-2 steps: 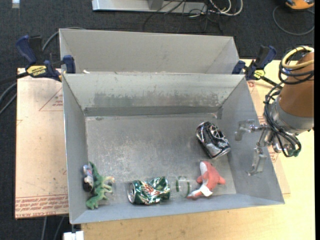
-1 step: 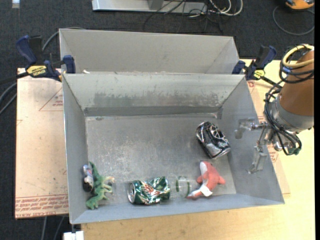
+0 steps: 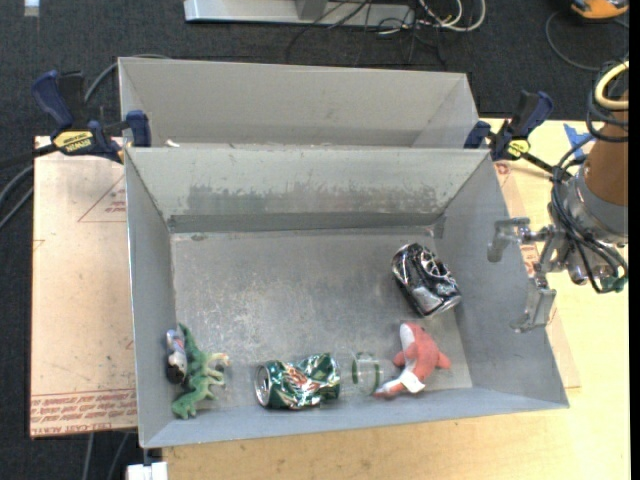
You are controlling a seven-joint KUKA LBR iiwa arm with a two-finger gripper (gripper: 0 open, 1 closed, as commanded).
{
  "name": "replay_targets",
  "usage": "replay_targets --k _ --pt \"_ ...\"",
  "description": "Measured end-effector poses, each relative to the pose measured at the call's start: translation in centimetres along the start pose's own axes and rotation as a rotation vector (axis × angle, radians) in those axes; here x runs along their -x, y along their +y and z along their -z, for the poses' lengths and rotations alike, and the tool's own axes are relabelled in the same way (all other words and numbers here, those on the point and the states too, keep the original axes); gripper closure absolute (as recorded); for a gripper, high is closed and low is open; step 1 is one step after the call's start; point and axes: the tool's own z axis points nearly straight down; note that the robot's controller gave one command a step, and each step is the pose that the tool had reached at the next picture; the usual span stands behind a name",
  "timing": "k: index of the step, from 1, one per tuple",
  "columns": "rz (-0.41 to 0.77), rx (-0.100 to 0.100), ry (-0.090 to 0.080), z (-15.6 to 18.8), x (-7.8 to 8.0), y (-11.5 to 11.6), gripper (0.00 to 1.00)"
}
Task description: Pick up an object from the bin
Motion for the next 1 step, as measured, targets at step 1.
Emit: replay_targets --k 1 --pt "-0.067 0.000 -0.004 -11.15 -1.18 0.56 0.00"
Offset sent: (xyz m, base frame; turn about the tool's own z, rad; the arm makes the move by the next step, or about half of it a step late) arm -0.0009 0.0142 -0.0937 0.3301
